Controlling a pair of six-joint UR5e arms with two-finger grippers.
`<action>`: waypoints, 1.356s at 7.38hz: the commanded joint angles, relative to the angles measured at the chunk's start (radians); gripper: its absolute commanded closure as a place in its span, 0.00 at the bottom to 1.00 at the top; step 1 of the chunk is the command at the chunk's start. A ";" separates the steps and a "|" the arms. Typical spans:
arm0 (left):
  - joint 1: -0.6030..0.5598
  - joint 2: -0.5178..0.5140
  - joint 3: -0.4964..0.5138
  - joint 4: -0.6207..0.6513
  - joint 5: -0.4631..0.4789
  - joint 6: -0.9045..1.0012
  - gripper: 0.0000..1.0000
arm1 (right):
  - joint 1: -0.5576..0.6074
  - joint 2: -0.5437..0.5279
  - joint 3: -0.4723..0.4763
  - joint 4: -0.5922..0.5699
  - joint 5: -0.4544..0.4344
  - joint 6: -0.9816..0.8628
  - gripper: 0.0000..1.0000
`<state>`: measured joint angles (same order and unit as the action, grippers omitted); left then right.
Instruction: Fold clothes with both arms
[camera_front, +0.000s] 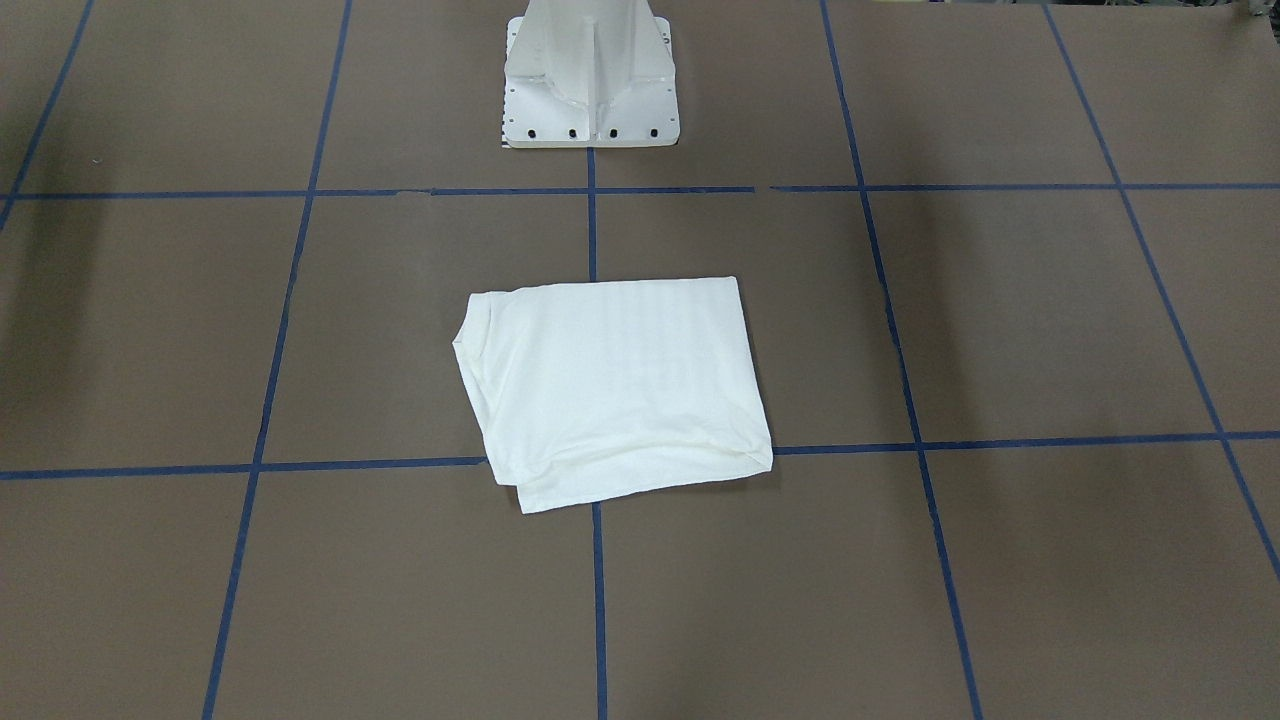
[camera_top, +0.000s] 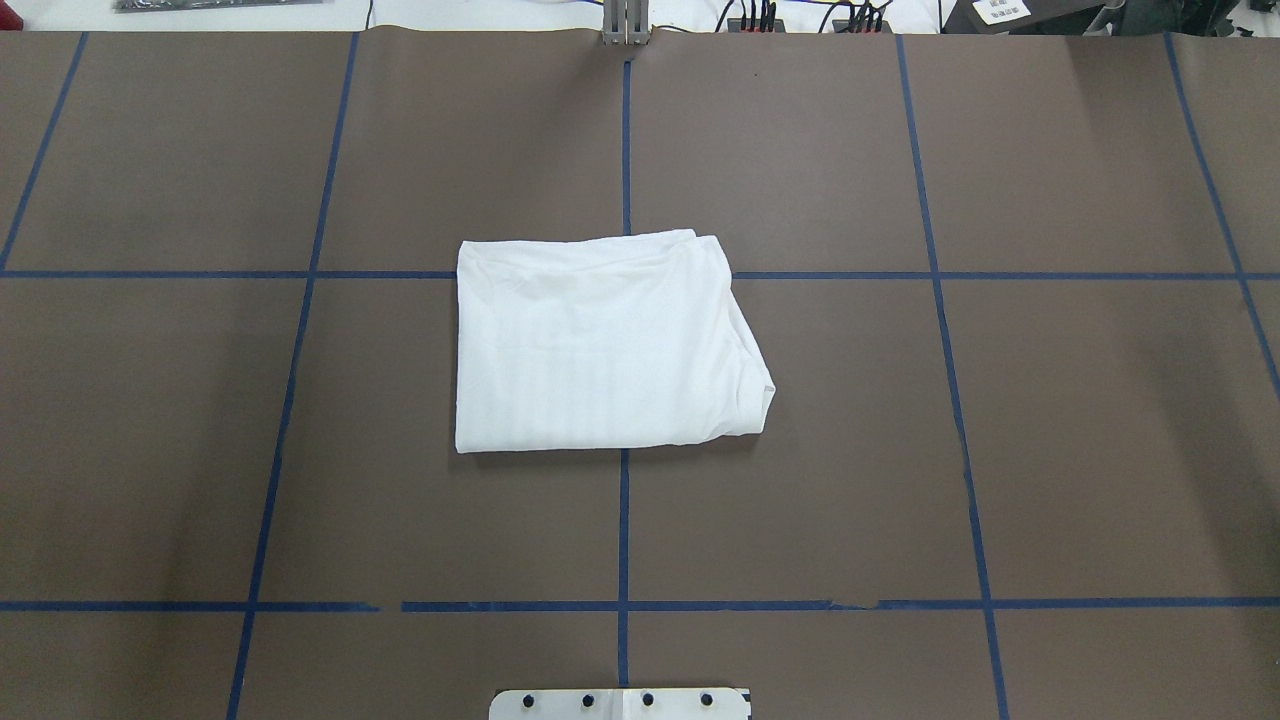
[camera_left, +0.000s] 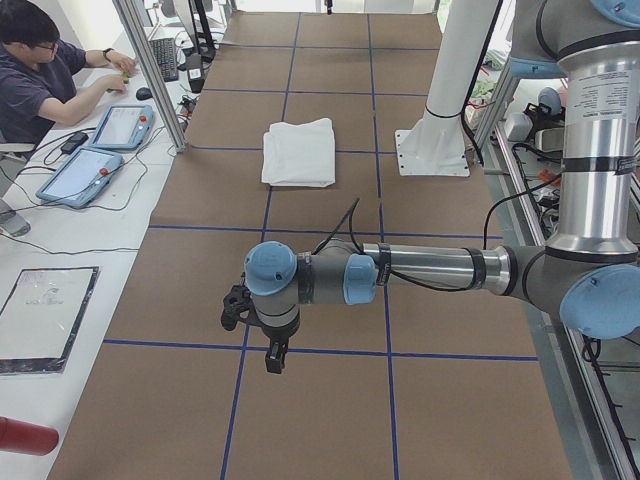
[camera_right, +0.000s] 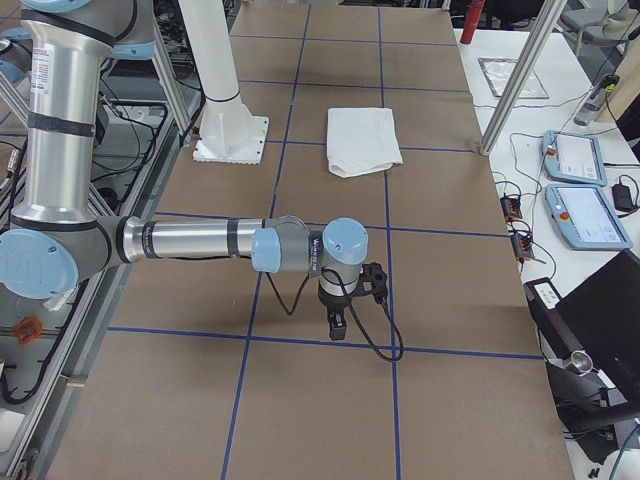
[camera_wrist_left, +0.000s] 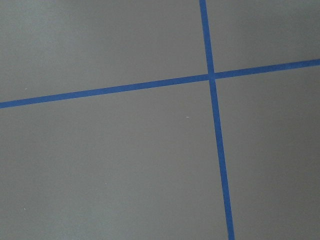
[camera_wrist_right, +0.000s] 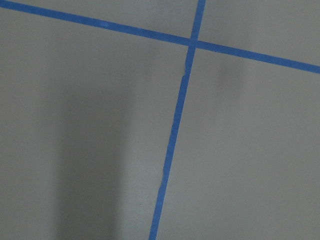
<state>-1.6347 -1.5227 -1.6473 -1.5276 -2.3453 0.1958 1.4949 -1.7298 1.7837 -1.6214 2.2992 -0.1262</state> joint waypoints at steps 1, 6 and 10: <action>0.003 0.010 0.014 -0.028 -0.012 0.005 0.00 | -0.001 -0.002 -0.007 0.000 -0.001 0.000 0.00; 0.003 0.010 0.008 -0.032 -0.014 0.010 0.00 | 0.005 -0.010 -0.007 0.000 0.000 0.002 0.00; 0.003 0.010 -0.012 -0.029 -0.014 0.008 0.00 | 0.054 -0.013 0.000 0.000 -0.001 -0.003 0.00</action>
<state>-1.6321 -1.5125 -1.6493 -1.5577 -2.3593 0.2041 1.5364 -1.7423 1.7828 -1.6214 2.2981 -0.1274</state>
